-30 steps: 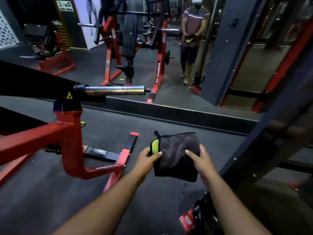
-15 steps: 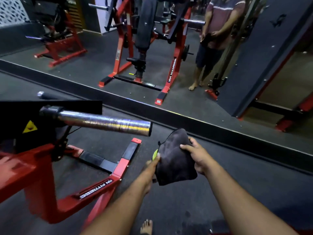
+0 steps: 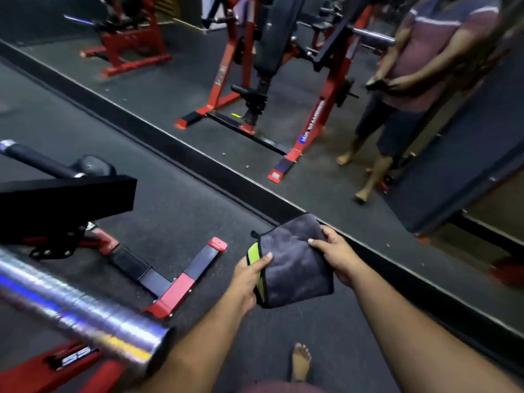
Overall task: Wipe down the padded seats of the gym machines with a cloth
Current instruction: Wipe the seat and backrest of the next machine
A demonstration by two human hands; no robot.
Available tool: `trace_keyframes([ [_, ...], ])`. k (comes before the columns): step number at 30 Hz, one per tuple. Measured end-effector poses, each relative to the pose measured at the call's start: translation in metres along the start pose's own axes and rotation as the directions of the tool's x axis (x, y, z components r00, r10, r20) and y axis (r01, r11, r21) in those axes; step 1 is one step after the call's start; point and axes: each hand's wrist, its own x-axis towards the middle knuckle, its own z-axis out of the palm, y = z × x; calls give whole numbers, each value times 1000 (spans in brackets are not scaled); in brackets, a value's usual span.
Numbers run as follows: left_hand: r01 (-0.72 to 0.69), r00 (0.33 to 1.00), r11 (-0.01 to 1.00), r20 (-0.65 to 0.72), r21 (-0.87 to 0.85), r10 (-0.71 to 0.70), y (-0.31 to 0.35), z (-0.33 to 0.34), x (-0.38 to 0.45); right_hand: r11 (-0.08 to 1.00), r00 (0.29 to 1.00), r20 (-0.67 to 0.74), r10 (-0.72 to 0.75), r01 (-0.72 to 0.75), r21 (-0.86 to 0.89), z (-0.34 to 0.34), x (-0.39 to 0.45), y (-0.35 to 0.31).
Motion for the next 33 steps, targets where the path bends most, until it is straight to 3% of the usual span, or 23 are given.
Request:
trace_keyframes([
  [3,-160,972,987,-168,30,163,1,20,54,989,992,104,-77,89,-118,-12,74,-7],
  [8,-279,840,941,-426,193,337,22,54,97,919,947,270,-175,256,-301,-28,163,-26],
  [11,-303,815,952,-503,55,288,49,65,123,879,916,301,-264,357,-317,-24,204,-56],
  [15,-295,882,944,-422,-149,210,89,72,156,843,864,361,-349,458,-281,-5,257,-101],
  [17,-307,873,938,-440,-161,210,109,68,184,814,841,394,-370,498,-299,11,293,-119],
  [22,-411,800,892,-543,-186,256,176,47,266,840,839,457,-297,457,-293,64,389,-160],
  [28,-505,677,858,-661,-98,323,284,-12,338,917,725,688,38,249,-313,141,483,-225],
  [33,-532,648,825,-719,-189,253,354,-60,372,926,720,692,-46,291,-241,221,538,-274],
])
